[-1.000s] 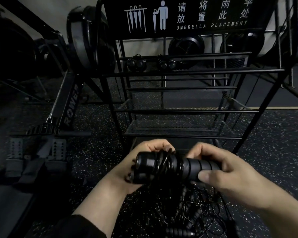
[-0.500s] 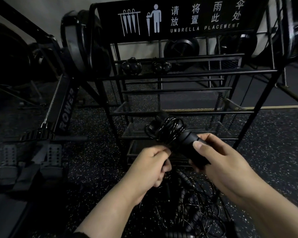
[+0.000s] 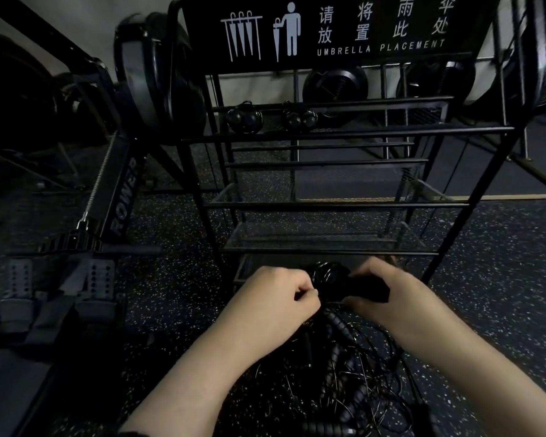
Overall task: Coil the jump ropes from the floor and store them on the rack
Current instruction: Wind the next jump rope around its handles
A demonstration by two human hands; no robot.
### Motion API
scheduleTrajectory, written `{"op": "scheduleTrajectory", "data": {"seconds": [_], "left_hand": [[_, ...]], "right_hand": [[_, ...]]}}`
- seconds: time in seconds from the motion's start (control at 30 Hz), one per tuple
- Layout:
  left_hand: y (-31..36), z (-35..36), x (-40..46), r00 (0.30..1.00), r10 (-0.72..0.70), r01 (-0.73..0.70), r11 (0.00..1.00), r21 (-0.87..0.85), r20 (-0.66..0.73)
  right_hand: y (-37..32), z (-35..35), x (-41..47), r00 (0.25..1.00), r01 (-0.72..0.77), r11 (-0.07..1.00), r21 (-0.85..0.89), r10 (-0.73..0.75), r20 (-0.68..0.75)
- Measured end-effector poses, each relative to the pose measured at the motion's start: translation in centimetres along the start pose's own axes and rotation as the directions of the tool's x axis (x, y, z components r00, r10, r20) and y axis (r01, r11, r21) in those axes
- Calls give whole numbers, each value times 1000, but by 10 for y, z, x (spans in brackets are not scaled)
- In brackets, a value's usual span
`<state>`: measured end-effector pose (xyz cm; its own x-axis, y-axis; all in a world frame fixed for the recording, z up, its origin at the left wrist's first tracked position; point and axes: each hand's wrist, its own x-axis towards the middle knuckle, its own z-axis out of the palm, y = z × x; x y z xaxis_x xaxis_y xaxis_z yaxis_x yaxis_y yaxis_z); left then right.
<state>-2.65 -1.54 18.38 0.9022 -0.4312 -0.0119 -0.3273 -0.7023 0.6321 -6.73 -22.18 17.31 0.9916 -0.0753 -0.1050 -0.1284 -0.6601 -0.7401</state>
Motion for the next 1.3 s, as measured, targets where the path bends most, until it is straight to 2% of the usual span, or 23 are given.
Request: {"op": "scheduleTrajectory", "data": {"seconds": [0.1,0.27,0.37,0.5,0.67,0.8,0.87,0.93,1.0,1.07,1.2,1.3], "left_hand": [[-4,-13,0,993,97,-101,994,49,66],[-10,-32,-3,963,151,-144,988,-46,221],[-8,-36,-5,954,174,-147,981,-124,243],[-10,-39,-7,942,205,-122,947,-295,267],[-13,-32,-5,948,218,-48,819,-571,232],[-7,-22,8,966,168,-4,768,-641,196],[-6,-13,7,982,131,11,688,-726,139],[-4,-4,2,995,25,62,612,-788,97],[-4,4,-5,987,-91,163,549,-820,135],[0,8,-6,974,-160,221,536,-815,159],[10,13,-2,971,-153,238,570,-787,183],[9,13,-4,962,-111,270,535,-801,250]], "right_hand": [[0,0,-1,990,65,992,-104,-52,129],[-5,-4,-6,903,176,981,-76,-131,409],[-17,-5,-15,829,203,977,68,-209,519],[-24,-12,-22,789,169,945,279,-299,536],[-23,-17,-26,777,174,817,550,-457,433],[-21,-16,-25,836,158,711,685,-466,291],[-18,-12,-23,871,183,706,684,-439,219],[-16,-9,-22,913,168,708,686,-375,163],[-18,-8,-21,945,156,692,705,-312,98],[-21,-8,-19,970,172,702,691,-243,5],[-28,-6,-18,979,202,767,610,-147,-140],[-25,-2,-16,962,235,837,494,-129,-239]]}}
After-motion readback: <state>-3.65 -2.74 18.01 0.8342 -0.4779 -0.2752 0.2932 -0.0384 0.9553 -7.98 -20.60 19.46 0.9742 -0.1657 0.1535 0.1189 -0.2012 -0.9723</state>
